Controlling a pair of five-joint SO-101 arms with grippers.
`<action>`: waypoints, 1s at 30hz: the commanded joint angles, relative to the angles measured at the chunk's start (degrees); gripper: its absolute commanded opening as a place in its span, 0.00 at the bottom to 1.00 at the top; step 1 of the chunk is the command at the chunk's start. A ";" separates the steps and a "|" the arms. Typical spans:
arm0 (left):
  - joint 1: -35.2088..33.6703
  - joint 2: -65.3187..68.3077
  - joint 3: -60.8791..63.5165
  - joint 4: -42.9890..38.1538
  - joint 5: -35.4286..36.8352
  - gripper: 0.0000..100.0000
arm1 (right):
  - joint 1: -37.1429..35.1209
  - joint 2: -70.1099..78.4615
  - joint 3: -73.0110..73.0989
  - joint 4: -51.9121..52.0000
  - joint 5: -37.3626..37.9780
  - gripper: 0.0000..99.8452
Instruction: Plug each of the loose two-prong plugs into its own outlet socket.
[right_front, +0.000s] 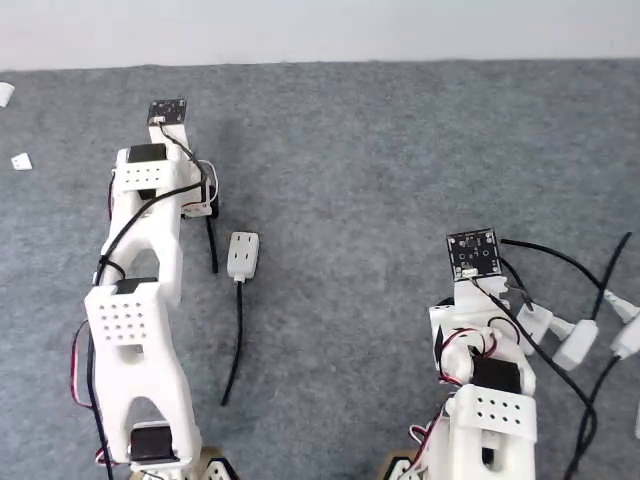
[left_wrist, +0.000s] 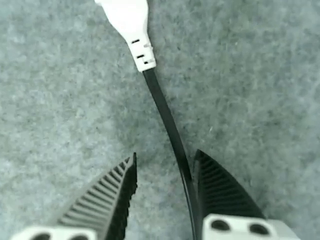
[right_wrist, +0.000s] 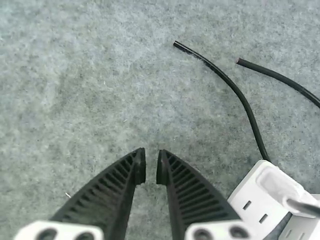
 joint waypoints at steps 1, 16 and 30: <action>0.70 1.41 -6.90 6.86 4.40 0.14 | -0.22 -0.66 -0.53 0.04 0.53 0.05; 0.79 2.37 -9.98 13.36 3.25 0.08 | -0.22 -0.66 -0.53 -0.13 0.53 0.05; 1.05 0.35 -7.87 14.15 0.62 0.08 | -0.22 -0.66 -0.53 -0.22 0.53 0.06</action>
